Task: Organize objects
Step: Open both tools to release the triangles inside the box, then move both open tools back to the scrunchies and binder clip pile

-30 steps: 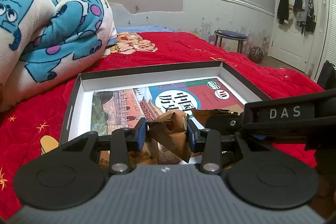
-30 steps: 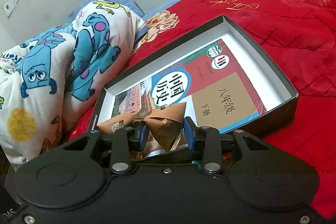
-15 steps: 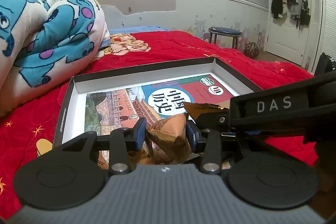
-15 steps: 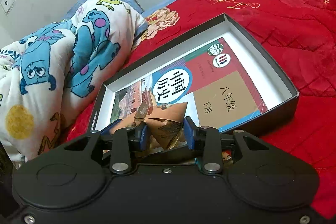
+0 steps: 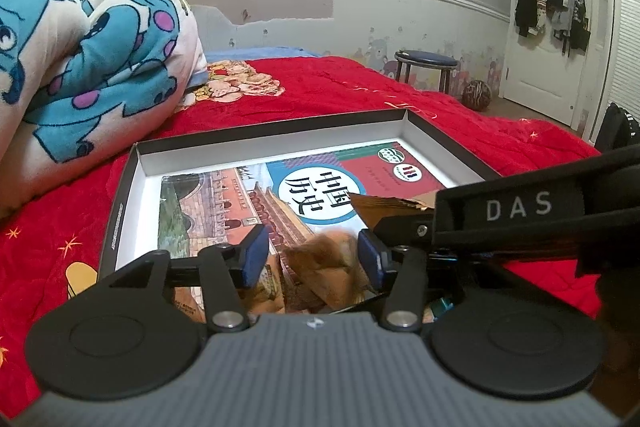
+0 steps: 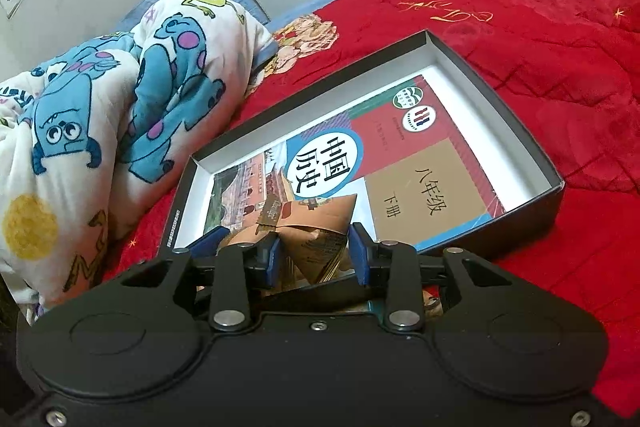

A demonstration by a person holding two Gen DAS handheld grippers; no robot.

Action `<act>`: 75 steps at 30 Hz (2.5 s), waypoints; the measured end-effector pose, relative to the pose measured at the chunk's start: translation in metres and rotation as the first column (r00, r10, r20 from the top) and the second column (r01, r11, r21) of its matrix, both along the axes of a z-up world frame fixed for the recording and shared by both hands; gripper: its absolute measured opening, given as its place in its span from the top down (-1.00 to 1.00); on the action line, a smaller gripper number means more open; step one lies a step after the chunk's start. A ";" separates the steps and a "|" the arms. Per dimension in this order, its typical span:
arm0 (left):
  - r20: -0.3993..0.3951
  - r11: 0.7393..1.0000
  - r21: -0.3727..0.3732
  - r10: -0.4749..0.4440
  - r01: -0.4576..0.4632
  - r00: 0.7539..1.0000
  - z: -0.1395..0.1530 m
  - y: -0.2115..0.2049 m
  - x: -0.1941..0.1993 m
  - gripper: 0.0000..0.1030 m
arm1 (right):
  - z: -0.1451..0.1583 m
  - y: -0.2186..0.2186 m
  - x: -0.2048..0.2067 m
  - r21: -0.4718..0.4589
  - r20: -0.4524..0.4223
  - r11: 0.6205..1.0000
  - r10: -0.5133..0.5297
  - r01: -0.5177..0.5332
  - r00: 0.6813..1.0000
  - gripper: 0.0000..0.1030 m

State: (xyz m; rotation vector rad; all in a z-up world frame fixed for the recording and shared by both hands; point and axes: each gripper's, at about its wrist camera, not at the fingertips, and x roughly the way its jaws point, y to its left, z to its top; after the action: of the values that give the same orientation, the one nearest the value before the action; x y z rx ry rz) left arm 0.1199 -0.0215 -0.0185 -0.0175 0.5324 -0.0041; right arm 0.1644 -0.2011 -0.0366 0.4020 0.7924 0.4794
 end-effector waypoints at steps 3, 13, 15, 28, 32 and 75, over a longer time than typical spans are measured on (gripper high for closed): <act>-0.001 1.000 -0.001 0.011 -0.011 1.000 0.001 0.001 -0.001 -0.35 | 0.000 -0.001 0.001 0.006 -0.007 1.000 -0.002 0.002 1.000 0.34; -0.014 0.998 -0.053 0.034 -0.034 0.999 0.009 0.013 -0.005 -0.46 | 0.004 -0.004 0.000 0.030 -0.005 1.000 -0.005 0.005 1.000 0.03; -0.013 0.998 -0.060 0.035 -0.035 0.999 0.010 0.013 -0.006 -0.47 | 0.005 -0.006 -0.001 0.035 -0.005 0.999 -0.007 0.007 1.000 0.00; -0.040 0.999 -0.031 -0.028 0.027 0.999 0.044 0.009 -0.068 -0.47 | 0.040 -0.050 -0.061 0.047 0.007 0.993 -0.109 0.109 0.994 -0.23; -0.076 0.998 -0.029 -0.055 0.053 0.996 0.047 -0.003 -0.098 -0.47 | 0.053 -0.057 -0.096 0.054 0.054 0.987 -0.152 0.149 0.987 -0.36; -0.203 0.998 0.056 -0.016 0.028 0.979 -0.009 -0.028 -0.073 0.10 | -0.017 -0.033 -0.080 -0.003 -0.192 0.996 -0.090 0.091 0.977 0.02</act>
State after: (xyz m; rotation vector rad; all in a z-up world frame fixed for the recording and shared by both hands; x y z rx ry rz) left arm 0.0468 -0.0493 -0.0277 0.0459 0.7362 -0.0081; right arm 0.0845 -0.2337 -0.0537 0.4932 0.9553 0.3610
